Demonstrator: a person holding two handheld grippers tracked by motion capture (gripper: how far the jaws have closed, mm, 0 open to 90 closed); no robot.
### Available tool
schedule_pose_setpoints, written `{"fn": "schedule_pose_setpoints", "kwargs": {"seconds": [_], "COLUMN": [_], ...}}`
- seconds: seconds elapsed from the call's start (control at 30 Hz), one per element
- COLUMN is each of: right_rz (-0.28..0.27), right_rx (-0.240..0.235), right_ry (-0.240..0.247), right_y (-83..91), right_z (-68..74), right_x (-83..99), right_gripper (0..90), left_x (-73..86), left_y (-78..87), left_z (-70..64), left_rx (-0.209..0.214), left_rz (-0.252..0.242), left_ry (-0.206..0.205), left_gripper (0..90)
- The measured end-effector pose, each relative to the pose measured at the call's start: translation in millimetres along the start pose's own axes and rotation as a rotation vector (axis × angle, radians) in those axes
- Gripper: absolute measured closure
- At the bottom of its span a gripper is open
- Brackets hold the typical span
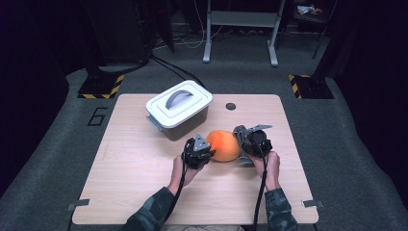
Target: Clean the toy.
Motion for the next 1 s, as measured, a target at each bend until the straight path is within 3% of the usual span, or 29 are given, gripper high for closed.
{"fn": "schedule_pose_setpoints", "kwargs": {"seconds": [0.2,0.37,0.57,0.63,0.83,1.0], "right_rz": [0.031,-0.026,-0.098,-0.122,-0.146,-0.114], "right_rx": [0.002,0.005,-0.026,-0.061,-0.117,-0.096], "right_ry": [-0.010,-0.007,0.043,0.081,0.138,0.174], "right_y": [-7.6,11.9,36.3,43.8,45.1,37.8], "right_z": [-6.4,-4.5,12.5,25.7,50.5,55.9], "right_x": [3.6,-2.7,-16.1,-23.5,-34.4,-38.0], "right_gripper": [70.2,70.2,70.2,70.2,70.0,69.8], "left_x": [-0.2,-0.8,-1.9,-3.2,-5.8,-4.5], "left_y": [-0.5,1.2,1.1,1.2,0.6,-0.1], "left_z": [-0.3,2.7,1.2,1.0,-1.9,-0.9], "left_rx": [-0.006,-0.005,-0.006,-0.003,-0.002,0.002], "left_rz": [-0.007,-0.010,-0.009,-0.004,-0.005,-0.003], "left_ry": [-0.001,0.021,0.013,0.007,-0.005,0.004], "left_gripper": [79.5,79.4,79.4,79.4,79.2,79.2]}}
Point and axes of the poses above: each handheld gripper's, and its own axes: y roughly backward along the jaws, x roughly out of its underside, z roughly to its left, the point moved 3 cm from there along -y, roughly forward along the jaws, and after that the axes turned 9 degrees about z, right-handed, at the moved point
